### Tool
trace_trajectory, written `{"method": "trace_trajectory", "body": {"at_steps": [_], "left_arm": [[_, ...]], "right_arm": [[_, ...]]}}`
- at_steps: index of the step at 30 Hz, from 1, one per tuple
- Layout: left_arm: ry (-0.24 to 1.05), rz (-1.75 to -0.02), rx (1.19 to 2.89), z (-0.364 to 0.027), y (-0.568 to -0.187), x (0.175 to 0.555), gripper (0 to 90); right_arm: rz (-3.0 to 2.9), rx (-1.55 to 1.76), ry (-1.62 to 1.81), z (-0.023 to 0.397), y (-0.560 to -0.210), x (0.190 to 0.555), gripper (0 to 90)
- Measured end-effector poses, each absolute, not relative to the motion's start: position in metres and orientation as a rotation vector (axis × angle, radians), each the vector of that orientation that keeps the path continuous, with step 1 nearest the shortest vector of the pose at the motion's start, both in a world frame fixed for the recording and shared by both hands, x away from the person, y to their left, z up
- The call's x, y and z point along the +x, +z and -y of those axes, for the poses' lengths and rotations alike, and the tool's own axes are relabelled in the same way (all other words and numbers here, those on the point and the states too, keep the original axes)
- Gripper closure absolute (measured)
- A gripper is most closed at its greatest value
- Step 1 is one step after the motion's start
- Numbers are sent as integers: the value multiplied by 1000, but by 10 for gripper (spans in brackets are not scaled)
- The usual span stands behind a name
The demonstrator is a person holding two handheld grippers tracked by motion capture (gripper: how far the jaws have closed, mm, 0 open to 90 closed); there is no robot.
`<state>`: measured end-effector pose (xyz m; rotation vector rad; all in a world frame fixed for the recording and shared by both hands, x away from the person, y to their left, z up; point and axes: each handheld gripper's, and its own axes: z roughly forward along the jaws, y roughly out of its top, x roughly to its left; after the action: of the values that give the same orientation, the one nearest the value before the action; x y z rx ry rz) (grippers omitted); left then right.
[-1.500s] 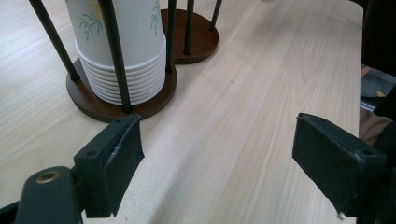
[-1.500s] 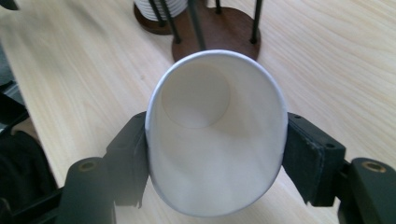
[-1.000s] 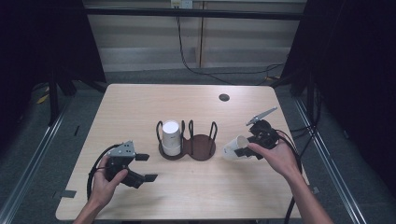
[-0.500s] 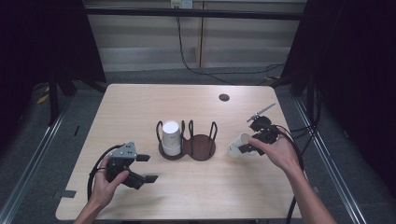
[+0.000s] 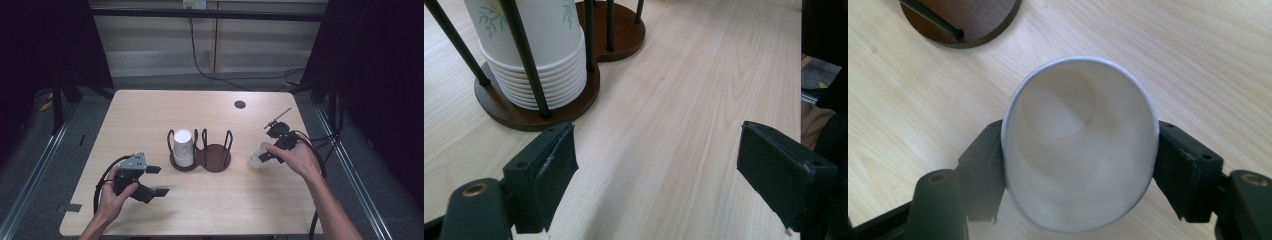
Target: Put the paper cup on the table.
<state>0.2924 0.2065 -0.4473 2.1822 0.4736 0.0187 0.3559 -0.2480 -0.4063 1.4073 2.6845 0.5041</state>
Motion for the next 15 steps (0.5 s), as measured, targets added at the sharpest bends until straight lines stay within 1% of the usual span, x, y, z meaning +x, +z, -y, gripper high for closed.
{"method": "trace_trajectory", "body": {"at_steps": [6,15], "left_arm": [[18,-473,2175,-206,-447,292,162],[17,-476,2160,-207,-448,293,162]], "right_arm": [[-2697,1429,475,247,-412,362,282],[-2655,1432,476,242,-415,366,238]]}}
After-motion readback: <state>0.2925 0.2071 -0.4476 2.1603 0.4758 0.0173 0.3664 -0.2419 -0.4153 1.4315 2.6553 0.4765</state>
